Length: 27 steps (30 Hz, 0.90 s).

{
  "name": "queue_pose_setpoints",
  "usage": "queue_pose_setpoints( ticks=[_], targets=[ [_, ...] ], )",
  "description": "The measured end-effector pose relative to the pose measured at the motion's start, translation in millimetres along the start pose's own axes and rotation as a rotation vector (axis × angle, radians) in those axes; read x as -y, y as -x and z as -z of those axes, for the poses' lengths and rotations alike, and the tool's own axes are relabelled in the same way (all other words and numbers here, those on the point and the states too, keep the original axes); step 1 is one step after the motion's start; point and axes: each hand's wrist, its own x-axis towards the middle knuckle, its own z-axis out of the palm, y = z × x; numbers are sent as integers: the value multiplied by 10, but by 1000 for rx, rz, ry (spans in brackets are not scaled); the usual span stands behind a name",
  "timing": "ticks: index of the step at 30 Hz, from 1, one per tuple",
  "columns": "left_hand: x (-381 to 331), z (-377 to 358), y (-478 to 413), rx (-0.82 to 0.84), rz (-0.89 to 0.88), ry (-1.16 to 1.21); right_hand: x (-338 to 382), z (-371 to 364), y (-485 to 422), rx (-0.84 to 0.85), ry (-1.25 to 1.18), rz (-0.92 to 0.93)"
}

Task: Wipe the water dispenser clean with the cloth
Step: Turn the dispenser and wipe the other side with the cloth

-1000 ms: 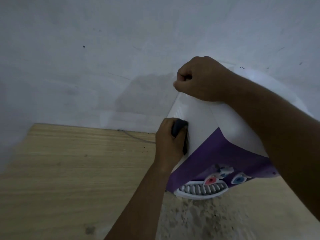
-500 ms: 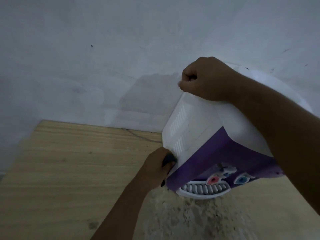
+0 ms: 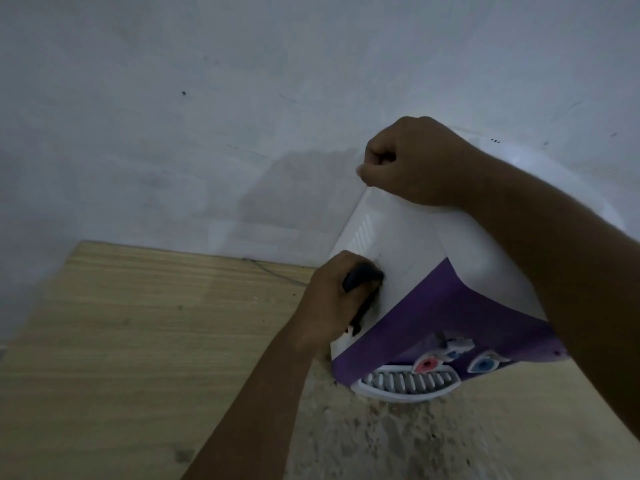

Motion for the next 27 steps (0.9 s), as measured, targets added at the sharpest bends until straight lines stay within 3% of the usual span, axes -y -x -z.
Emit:
queue_pose_setpoints(
  ticks=[3,8,13,15,19,21,24,27],
  targets=[
    [-77,260,47,273,164,52,5,-4,-3,-7,8,3],
    [-15,231,-81,-47,73,-28,-2,4,7,-10,11,4],
    [-73,-35,-90,-126,-62,-73,20,10,1,-8,12,3],
    [-105,14,-46,-10,-76,-33,4,13,3,-5,6,-2],
    [-183,339,-36,385,171,-120,11,-4,-10,0,2,1],
    [-166,387,-32,334,144,-192,10,4,-2,-2,-1,-2],
    [-152,290,-48,127,37,-210,-1,2,2,-2,1,2],
    [-132,90,-35,-45,-70,-107,0,-1,-4,-14,8,13]
  ],
)
